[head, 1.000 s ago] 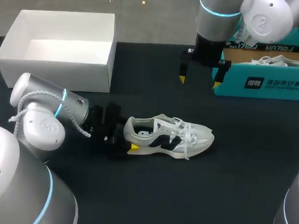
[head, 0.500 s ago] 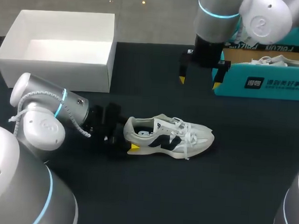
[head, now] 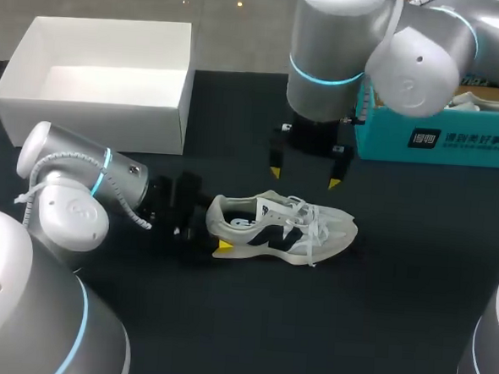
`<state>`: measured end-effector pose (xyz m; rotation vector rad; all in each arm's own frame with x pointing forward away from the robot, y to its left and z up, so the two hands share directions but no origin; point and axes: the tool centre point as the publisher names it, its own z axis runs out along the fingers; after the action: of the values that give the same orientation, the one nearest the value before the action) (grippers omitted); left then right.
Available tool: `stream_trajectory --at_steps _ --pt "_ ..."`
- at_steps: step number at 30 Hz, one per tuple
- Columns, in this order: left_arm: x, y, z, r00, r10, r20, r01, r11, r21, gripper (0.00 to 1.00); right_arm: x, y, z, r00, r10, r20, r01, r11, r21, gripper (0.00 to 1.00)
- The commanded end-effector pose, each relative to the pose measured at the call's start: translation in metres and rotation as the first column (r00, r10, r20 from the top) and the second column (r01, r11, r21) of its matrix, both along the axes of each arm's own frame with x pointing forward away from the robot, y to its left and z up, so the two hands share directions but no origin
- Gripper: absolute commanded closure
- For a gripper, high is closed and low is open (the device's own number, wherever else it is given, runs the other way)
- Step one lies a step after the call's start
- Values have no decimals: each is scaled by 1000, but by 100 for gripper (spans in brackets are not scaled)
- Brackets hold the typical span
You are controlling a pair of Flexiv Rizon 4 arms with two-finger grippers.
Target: Take the shoe out of the shoebox, open the shoe tongue, remove and reinsert the insole, then place the shoe into the shoebox
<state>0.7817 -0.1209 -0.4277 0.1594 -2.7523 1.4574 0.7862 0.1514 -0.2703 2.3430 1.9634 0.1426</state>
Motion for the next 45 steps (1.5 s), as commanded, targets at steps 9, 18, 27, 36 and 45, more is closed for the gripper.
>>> stream_trajectory --at_steps 9,18,27,36,45 --pt "0 -2 -2 1000 1 1 -1 1000 3 100 -33 54 -13 997 -74 4 74 997 -30 0" --pt "0 -2 -2 1000 1 1 -1 1000 3 100 -41 73 -32 998 -58 -17 55 991 -122 0" --pt "0 -2 -2 1000 1 1 -1 1000 3 100 -36 66 -52 997 -76 -33 69 981 -180 0" --pt "0 -2 -2 1000 1 1 -1 1000 3 100 -29 55 -71 987 -130 -89 102 958 -267 0" --pt "0 -2 -2 1000 1 1 -1 1000 3 100 -25 37 -77 979 -170 -112 134 952 -276 0"
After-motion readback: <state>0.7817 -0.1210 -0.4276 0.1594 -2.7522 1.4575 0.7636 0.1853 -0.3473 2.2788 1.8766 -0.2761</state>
